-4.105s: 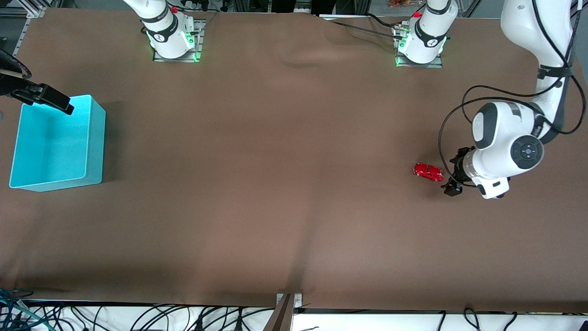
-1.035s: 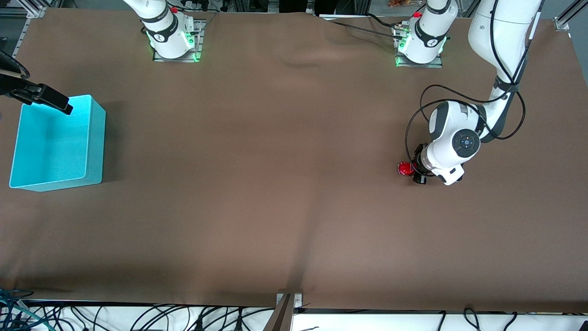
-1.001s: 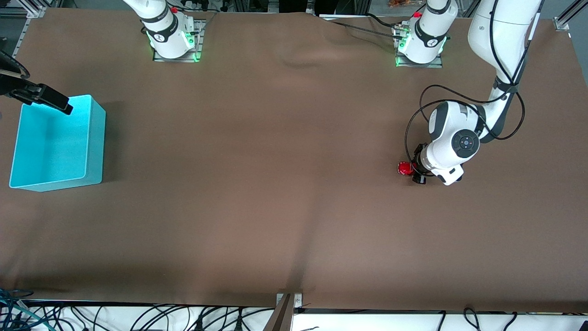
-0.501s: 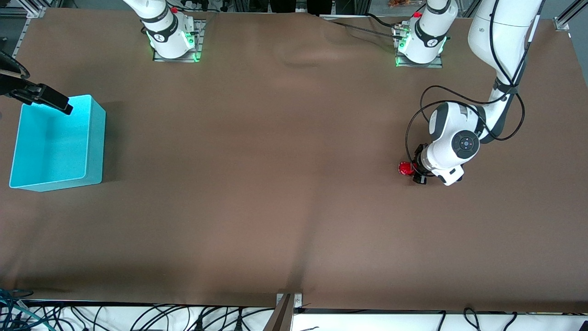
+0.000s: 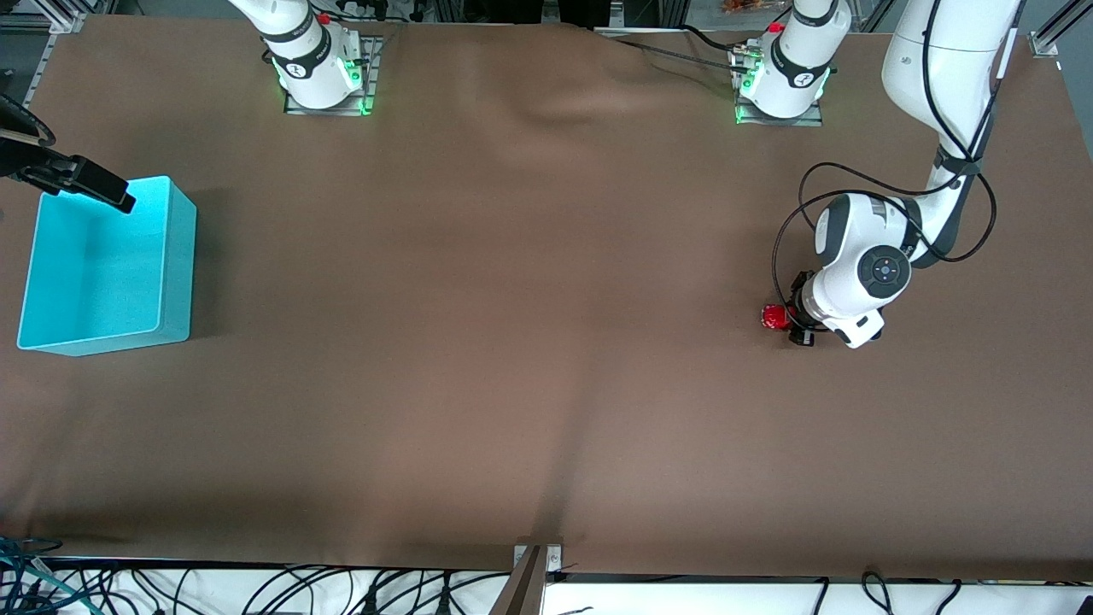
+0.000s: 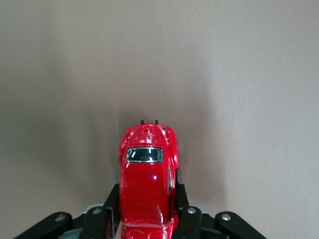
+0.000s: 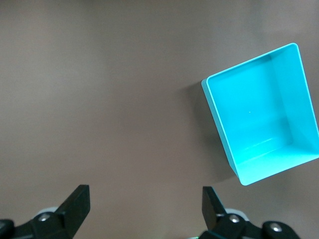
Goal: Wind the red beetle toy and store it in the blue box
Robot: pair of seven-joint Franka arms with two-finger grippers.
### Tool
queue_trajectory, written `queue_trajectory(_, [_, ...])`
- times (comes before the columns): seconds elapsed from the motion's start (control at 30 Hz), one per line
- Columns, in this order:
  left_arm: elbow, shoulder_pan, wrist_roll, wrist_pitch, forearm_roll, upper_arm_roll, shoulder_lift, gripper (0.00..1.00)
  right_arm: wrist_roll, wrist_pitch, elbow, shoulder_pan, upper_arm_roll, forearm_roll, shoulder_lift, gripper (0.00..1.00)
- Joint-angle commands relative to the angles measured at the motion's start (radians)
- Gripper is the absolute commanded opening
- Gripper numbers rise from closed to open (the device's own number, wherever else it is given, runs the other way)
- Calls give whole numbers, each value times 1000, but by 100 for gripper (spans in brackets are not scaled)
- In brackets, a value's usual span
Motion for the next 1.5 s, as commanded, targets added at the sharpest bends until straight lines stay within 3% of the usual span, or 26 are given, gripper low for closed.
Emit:
queue_trajectory(0.0, [54,12,36,64,39,24,109,0,-11,-20,24,6,-8,1,7,100])
queue_trajectory(0.6, [61,12,82,64,39,47,114,0,-11,-18,24,6,-8,1,7,100])
queue_trajectory(0.63, [62,12,85,64,39,47,114,11,-11,-20,24,6,-8,1,7,100])
queue_trajectory(0.67, [62,12,93,64,39,47,114,29,-11,-20,24,6,-8,1,7,100])
queue_trajectory(0.7, [62,12,102,64,39,47,114,54,-11,-20,24,6,-8,1,5,100])
queue_trajectory(0.73, [62,12,107,64,39,47,114,70,-11,-20,24,6,-8,1,7,100])
queue_trajectory(0.83, [62,12,108,64,39,47,114,81,-11,-20,24,6,-8,1,7,100])
queue_trajectory(1.47, [76,8,110,55,36,42,88,76,-11,-20,25,6,-8,1,7,100])
